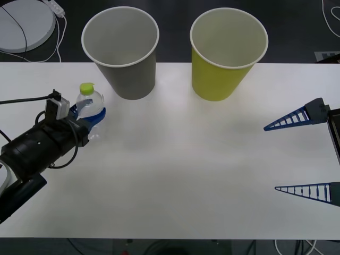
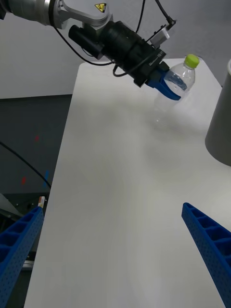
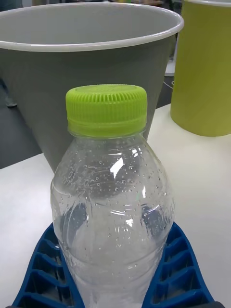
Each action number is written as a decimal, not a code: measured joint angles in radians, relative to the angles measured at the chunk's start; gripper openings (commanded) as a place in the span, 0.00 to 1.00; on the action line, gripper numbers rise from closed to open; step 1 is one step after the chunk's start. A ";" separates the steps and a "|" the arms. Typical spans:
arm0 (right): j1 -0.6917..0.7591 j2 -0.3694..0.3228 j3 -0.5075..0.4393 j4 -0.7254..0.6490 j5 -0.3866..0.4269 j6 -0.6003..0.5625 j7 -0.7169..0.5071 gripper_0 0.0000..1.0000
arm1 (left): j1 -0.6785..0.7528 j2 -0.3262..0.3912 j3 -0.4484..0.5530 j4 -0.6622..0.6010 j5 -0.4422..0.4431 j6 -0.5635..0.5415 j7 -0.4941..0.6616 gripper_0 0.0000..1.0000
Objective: Put the can into the green bin and the plastic bottle into the gray bin
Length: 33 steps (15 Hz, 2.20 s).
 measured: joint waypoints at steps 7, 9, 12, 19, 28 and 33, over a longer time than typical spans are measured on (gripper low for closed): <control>0.000 0.000 0.000 0.000 0.000 0.000 0.000 1.00 | 0.118 0.031 0.167 -0.121 0.000 -0.183 0.047 0.00; 0.000 0.000 0.000 0.000 0.000 0.000 0.000 1.00 | 0.134 0.044 0.219 -0.141 -0.001 -0.252 0.065 0.00; 0.000 0.000 0.000 0.000 0.000 0.000 0.000 1.00 | 0.145 0.068 0.297 -0.167 0.004 -0.357 0.104 0.00; 0.000 0.000 0.000 0.000 0.000 0.000 0.000 1.00 | 0.126 0.109 0.495 -0.254 -0.033 -0.604 0.330 0.00; 0.000 0.000 0.000 0.000 0.000 0.000 0.000 1.00 | -0.055 0.224 0.608 -0.269 -0.089 -0.892 0.548 0.00; 0.000 0.000 0.000 0.000 0.000 0.000 0.000 1.00 | -0.186 0.316 0.625 -0.269 -0.105 -1.055 0.690 0.00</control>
